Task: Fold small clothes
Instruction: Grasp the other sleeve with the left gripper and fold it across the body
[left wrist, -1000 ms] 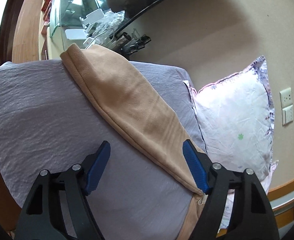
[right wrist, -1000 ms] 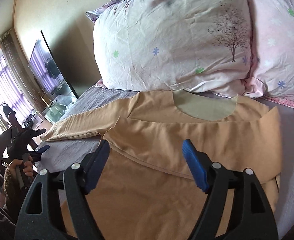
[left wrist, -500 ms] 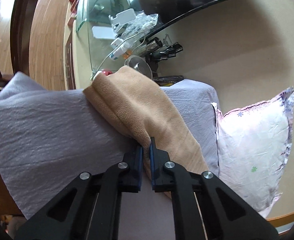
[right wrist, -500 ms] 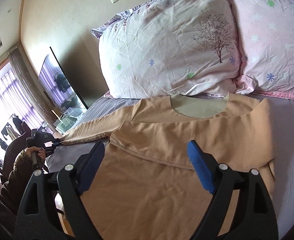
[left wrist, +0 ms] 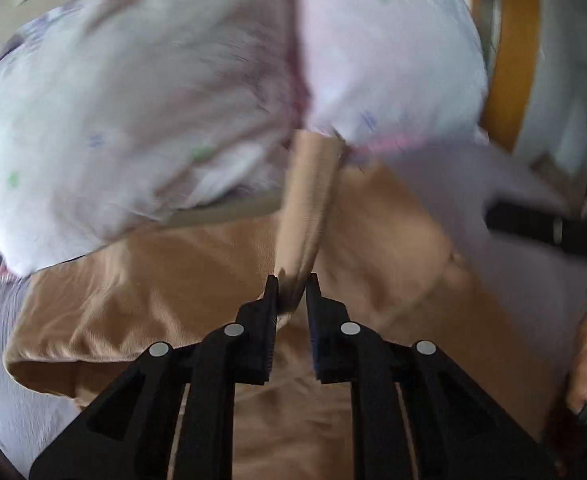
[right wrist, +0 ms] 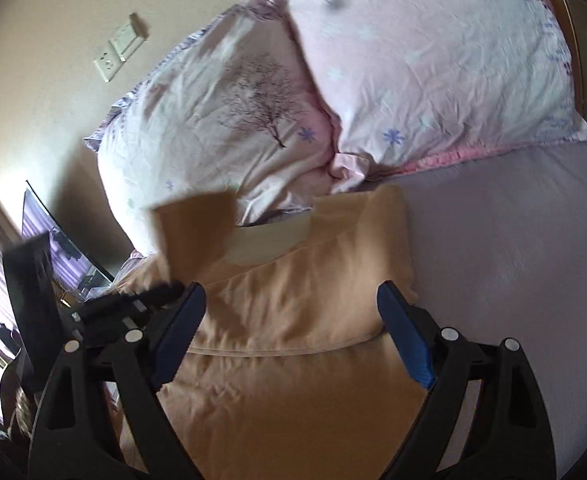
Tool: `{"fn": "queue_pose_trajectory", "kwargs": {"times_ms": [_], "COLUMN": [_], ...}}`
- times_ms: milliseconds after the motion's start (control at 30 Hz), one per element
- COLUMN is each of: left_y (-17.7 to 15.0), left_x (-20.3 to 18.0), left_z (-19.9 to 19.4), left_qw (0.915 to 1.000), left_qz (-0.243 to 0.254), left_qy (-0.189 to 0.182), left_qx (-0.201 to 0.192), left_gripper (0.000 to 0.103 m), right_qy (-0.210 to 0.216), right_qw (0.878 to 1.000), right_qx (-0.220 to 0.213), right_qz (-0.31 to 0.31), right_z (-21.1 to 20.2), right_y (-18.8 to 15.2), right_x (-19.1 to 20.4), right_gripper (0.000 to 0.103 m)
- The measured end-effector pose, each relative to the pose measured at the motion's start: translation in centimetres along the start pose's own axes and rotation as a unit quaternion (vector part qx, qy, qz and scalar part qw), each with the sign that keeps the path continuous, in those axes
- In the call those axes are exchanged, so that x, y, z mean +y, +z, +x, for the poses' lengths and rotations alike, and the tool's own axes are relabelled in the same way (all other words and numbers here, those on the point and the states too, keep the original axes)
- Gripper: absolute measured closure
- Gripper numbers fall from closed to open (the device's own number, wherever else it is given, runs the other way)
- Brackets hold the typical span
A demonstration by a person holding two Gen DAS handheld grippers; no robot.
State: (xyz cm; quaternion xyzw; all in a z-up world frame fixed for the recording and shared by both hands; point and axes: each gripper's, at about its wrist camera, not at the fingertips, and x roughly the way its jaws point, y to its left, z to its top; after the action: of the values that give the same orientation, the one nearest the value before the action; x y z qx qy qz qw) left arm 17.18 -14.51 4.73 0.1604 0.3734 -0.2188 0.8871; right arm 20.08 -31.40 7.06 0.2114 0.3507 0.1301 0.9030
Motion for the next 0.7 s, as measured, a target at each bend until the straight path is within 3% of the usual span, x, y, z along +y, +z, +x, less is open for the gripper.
{"fn": "queue_pose_trajectory", "kwargs": {"times_ms": [67, 133, 200, 233, 267, 333, 433, 500, 600, 633, 667, 700], "left_y": [-1.8, -3.3, -3.8, -3.8, -3.4, -2.9, -3.3, -4.3, -5.9, -6.2, -6.6, -6.8], "left_x": [-3.9, -4.9, -3.3, -1.5, 0.6, 5.1, 12.0, 15.2, 17.2, 17.6, 17.6, 17.3], "left_z": [1.9, 1.0, -1.0, -2.3, -3.4, -4.5, -4.5, -4.0, -2.8, -2.4, -2.0, -1.8], "left_qw": [0.9981, 0.9965, 0.9976, 0.9984, 0.9992, 0.9984, 0.989, 0.9829, 0.9796, 0.9796, 0.98, 0.9804], "left_qz": [0.056, 0.079, 0.063, 0.045, 0.018, -0.031, -0.116, -0.153, -0.175, -0.177, -0.175, -0.172], "left_qy": [-0.002, -0.013, -0.029, -0.035, -0.027, 0.016, 0.084, 0.102, 0.098, 0.093, 0.09, 0.09], "left_qx": [0.025, 0.025, 0.008, -0.005, -0.022, -0.044, -0.037, -0.017, 0.012, 0.019, 0.028, 0.033], "left_gripper": [0.089, 0.087, 0.072, 0.053, 0.041, 0.039, 0.04, 0.04, 0.04, 0.04, 0.04, 0.04], "right_qy": [-0.009, -0.008, -0.014, -0.017, -0.018, -0.024, -0.046, -0.057, -0.074, -0.082, -0.077, -0.068], "right_qw": [0.999, 0.999, 0.998, 0.998, 0.998, 0.997, 0.993, 0.99, 0.983, 0.982, 0.981, 0.981], "right_qx": [0.021, 0.034, 0.041, 0.047, 0.054, 0.074, 0.106, 0.129, 0.164, 0.158, 0.156, 0.159], "right_qz": [0.027, 0.042, 0.038, 0.032, 0.026, 0.01, -0.016, -0.03, -0.048, -0.061, -0.082, -0.087], "right_z": [0.8, 1.1, 1.3, 1.8, 2.3, 4.0, 6.8, 8.8, 11.1, 11.2, 11.1, 11.0], "right_y": [0.0, 0.3, 0.8, 1.1, 1.4, 1.8, 1.7, 1.4, 0.2, -0.1, -0.4, -0.6], "right_x": [-1.6, -2.8, -3.2, -3.2, -3.0, -2.3, -1.4, -0.9, -0.3, 0.1, 0.7, 1.1], "right_gripper": [0.016, 0.019, 0.03, 0.04, 0.049, 0.054, 0.059, 0.06, 0.069, 0.088, 0.1, 0.1]}}
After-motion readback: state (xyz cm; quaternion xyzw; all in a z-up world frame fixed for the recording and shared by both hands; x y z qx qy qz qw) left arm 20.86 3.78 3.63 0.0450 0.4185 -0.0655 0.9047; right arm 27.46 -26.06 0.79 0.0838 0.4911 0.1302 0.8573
